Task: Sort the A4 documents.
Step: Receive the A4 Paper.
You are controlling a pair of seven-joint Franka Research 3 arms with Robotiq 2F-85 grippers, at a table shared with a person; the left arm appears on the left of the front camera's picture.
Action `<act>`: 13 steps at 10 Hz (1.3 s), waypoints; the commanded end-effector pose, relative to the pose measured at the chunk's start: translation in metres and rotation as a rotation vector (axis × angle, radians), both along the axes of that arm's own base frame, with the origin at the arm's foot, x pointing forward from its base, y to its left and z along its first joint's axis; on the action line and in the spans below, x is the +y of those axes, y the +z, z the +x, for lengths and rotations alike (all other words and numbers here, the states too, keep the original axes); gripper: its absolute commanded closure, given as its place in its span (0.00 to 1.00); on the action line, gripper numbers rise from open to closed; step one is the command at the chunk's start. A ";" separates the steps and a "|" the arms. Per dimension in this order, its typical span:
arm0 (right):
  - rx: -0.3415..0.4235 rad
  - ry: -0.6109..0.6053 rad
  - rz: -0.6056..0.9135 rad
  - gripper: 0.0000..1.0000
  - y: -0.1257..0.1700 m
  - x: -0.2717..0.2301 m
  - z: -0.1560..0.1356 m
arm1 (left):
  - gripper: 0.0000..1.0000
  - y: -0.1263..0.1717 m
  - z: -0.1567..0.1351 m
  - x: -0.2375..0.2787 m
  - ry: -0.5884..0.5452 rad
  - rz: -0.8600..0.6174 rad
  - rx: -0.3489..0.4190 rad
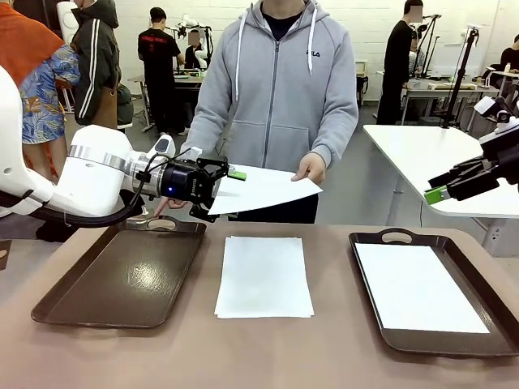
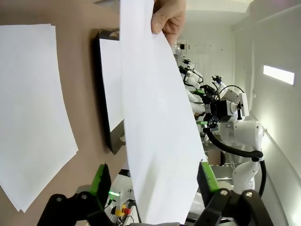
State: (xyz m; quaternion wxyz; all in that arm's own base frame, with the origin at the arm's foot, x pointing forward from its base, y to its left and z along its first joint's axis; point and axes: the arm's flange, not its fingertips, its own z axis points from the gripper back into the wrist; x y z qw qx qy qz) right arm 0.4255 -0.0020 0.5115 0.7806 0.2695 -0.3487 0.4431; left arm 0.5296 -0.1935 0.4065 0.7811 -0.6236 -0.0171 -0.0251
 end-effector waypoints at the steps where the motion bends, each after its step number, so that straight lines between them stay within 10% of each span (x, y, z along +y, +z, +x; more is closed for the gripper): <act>1: -0.002 0.002 0.001 0.00 0.000 0.000 0.000 | 0.20 0.005 0.001 0.003 0.056 -0.006 -0.005; 2: -0.002 0.002 0.001 0.00 0.000 0.000 0.000 | 0.40 0.003 0.002 0.005 0.068 -0.010 0.011; 3: -0.002 0.002 0.001 0.00 0.000 0.000 0.000 | 0.25 -0.001 0.003 0.009 0.095 -0.021 0.040; 4: -0.002 0.002 0.001 0.00 0.000 0.000 0.000 | 0.60 -0.005 0.005 0.013 0.122 -0.061 0.085; 5: -0.002 0.002 0.001 0.00 0.000 0.000 0.000 | 0.46 -0.008 0.006 0.017 0.141 -0.100 0.116; 6: -0.002 0.002 0.001 0.00 0.000 0.000 0.000 | 0.80 -0.010 0.006 0.018 0.141 -0.129 0.134; 7: -0.002 0.002 0.001 0.00 0.000 0.000 0.000 | 0.66 -0.011 0.007 0.021 0.148 -0.142 0.141; 8: -0.002 0.002 0.001 0.00 0.000 0.000 0.000 | 1.00 -0.011 0.007 0.022 0.145 -0.140 0.139; 9: -0.002 0.002 0.001 0.00 0.000 0.000 0.000 | 0.86 -0.010 0.006 0.021 0.140 -0.134 0.138; 10: -0.002 0.002 0.001 0.00 0.000 0.000 0.000 | 1.00 -0.010 0.007 0.021 0.137 -0.128 0.135; 13: -0.002 0.002 0.001 0.00 0.000 0.000 0.000 | 1.00 -0.010 0.009 0.021 0.126 -0.116 0.133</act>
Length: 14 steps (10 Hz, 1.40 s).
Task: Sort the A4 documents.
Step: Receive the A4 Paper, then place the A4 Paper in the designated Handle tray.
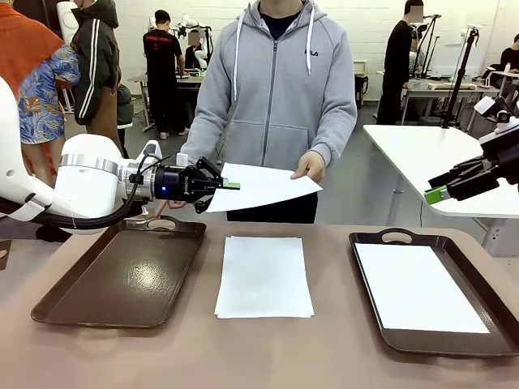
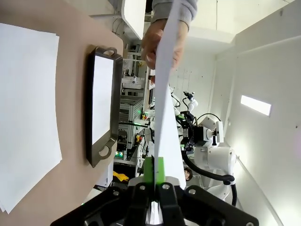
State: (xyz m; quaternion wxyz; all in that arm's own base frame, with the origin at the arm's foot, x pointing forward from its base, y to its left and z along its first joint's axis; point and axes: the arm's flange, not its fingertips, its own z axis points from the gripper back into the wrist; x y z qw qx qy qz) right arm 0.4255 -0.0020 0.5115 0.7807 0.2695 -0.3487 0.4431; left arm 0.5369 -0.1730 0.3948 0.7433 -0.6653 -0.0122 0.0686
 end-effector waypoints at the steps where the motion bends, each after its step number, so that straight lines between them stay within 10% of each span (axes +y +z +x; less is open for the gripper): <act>1: -0.002 0.002 0.001 0.00 0.000 0.000 0.000 | 1.00 -0.001 0.003 -0.001 -0.020 0.006 0.008; 4: -0.002 0.002 0.001 0.00 0.000 0.000 0.000 | 1.00 0.015 -0.008 0.005 -0.099 -0.034 -0.132; 5: -0.002 0.002 0.001 0.00 0.000 0.000 0.000 | 1.00 0.000 0.000 -0.001 -0.008 0.002 -0.011; 14: -0.002 0.002 0.001 0.00 0.000 0.000 0.000 | 1.00 0.000 0.000 -0.001 -0.008 0.002 -0.011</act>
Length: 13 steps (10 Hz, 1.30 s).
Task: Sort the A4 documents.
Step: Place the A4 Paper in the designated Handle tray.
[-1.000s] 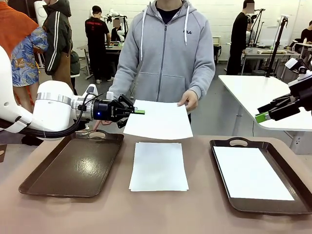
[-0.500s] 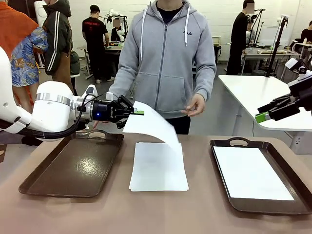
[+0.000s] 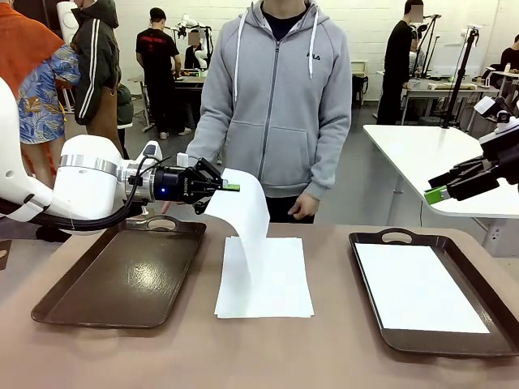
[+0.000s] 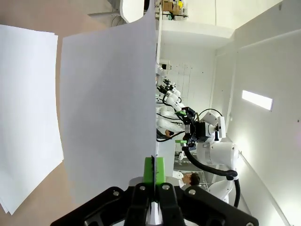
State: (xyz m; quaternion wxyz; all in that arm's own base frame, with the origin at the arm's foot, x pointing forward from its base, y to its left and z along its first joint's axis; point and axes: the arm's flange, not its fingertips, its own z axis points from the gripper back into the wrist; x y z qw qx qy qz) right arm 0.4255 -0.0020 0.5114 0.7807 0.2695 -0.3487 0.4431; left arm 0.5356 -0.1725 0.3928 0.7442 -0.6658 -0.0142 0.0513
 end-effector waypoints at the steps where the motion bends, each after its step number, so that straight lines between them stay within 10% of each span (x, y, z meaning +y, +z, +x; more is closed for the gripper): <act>1: -0.002 0.002 0.001 0.00 0.000 0.000 0.000 | 1.00 0.002 0.001 -0.002 0.015 0.001 0.015; 13: -0.002 0.002 0.001 0.00 0.000 0.000 0.000 | 0.99 -0.004 -0.023 0.144 -0.098 0.281 -0.088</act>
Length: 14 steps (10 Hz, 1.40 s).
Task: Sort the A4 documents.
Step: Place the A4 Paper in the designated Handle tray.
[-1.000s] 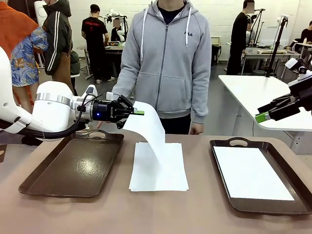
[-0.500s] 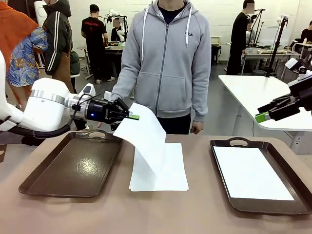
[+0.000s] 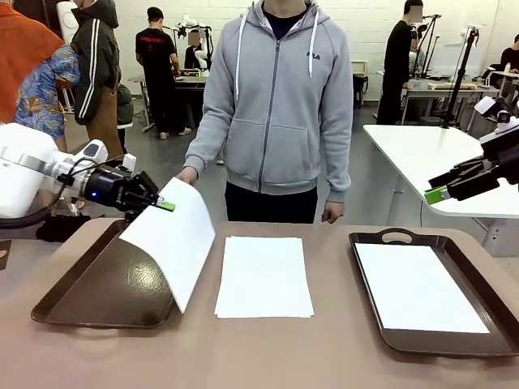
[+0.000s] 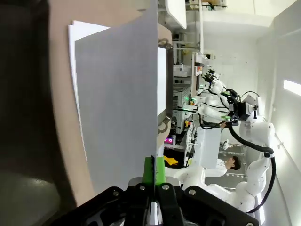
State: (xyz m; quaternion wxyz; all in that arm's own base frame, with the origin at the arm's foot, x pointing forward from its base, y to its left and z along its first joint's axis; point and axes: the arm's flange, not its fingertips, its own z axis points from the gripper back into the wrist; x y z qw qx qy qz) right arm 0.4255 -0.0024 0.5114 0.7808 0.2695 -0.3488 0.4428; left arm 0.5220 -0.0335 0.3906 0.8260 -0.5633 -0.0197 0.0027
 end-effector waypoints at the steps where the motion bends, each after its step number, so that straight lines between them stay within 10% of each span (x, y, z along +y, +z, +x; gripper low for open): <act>1: -0.002 0.003 0.000 0.00 0.000 0.001 0.000 | 0.99 -0.008 -0.010 0.019 -0.041 0.044 -0.023; 14: -0.002 0.003 0.000 0.00 0.000 0.001 0.000 | 0.99 -0.045 0.020 0.084 -0.002 0.484 -0.084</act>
